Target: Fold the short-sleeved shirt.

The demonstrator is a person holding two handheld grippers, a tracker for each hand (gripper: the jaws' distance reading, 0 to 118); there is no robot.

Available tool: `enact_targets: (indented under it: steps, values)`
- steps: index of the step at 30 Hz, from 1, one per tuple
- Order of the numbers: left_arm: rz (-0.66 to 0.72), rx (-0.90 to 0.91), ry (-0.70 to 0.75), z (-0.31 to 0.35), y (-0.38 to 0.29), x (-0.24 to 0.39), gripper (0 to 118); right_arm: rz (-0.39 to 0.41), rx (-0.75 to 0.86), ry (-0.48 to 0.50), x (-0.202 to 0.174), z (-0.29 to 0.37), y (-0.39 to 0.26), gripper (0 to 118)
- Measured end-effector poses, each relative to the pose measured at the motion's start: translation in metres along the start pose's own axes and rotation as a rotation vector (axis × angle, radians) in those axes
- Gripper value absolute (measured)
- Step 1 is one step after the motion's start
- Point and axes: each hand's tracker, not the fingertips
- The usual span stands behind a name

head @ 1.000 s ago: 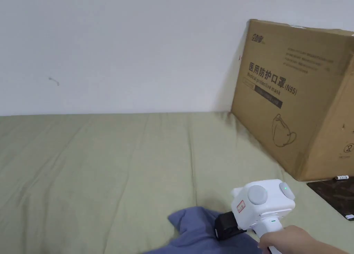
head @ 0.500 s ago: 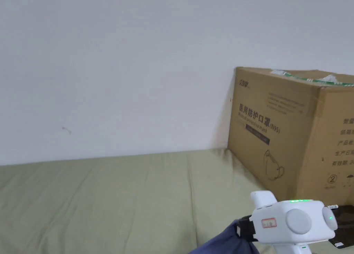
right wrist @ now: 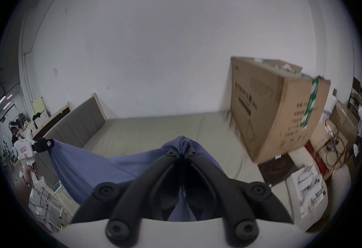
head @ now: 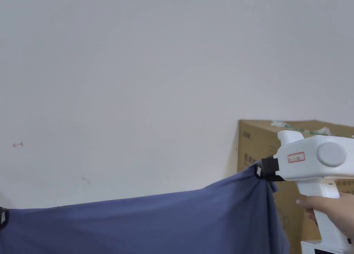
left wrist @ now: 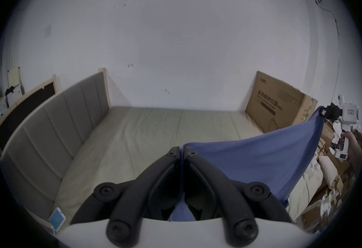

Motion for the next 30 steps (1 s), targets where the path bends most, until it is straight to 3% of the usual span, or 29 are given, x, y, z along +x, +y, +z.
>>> enact_targets:
  steps: [3,8,19,25,30]
  values:
    - [0.018,0.026,-0.005,-0.015,0.040,-0.002,2,-0.014,0.032,-0.016,-0.008,-0.013,0.043,2]
    - [-0.022,0.074,0.032,-0.052,0.094,-0.002,2,0.061,0.107,-0.073,-0.033,-0.047,0.108,2]
    - [0.060,0.231,0.105,-0.139,0.178,-0.008,2,0.109,0.264,-0.146,-0.048,-0.128,0.188,2]
    - [0.001,0.239,0.169,-0.188,0.167,0.001,2,0.155,0.267,-0.186,-0.044,-0.180,0.160,2]
    - [-0.004,0.055,0.173,-0.242,0.077,0.003,2,0.109,0.094,-0.200,-0.022,-0.247,0.052,2]
